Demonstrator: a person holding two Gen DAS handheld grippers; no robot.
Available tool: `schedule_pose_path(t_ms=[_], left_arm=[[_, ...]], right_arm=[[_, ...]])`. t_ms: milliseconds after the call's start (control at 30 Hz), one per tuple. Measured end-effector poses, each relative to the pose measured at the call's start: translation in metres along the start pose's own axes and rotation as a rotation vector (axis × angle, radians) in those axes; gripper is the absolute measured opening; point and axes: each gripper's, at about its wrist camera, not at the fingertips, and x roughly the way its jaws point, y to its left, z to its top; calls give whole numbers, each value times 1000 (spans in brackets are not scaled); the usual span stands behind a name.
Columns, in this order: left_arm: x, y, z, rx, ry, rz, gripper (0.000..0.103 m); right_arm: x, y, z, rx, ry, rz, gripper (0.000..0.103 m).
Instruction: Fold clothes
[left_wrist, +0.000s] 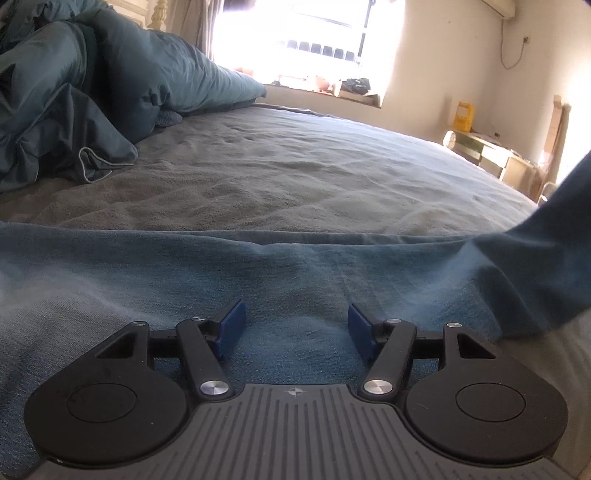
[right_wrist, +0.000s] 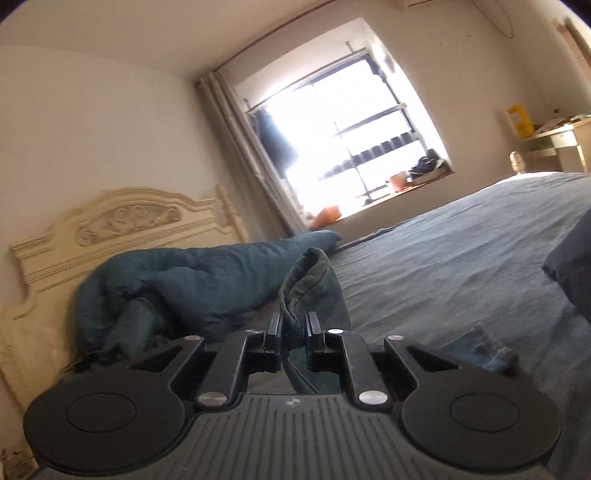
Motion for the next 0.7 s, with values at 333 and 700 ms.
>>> schedule_pose_path(t_ms=[333,700], left_arm=[[-3,13,7,-72,2,-7,62],[-1,-2,25,-46,-22,-99,62]], right_arm=[[-37,48,-80,-45,428,291,3],[10,-8,-40,32,339,15,33]])
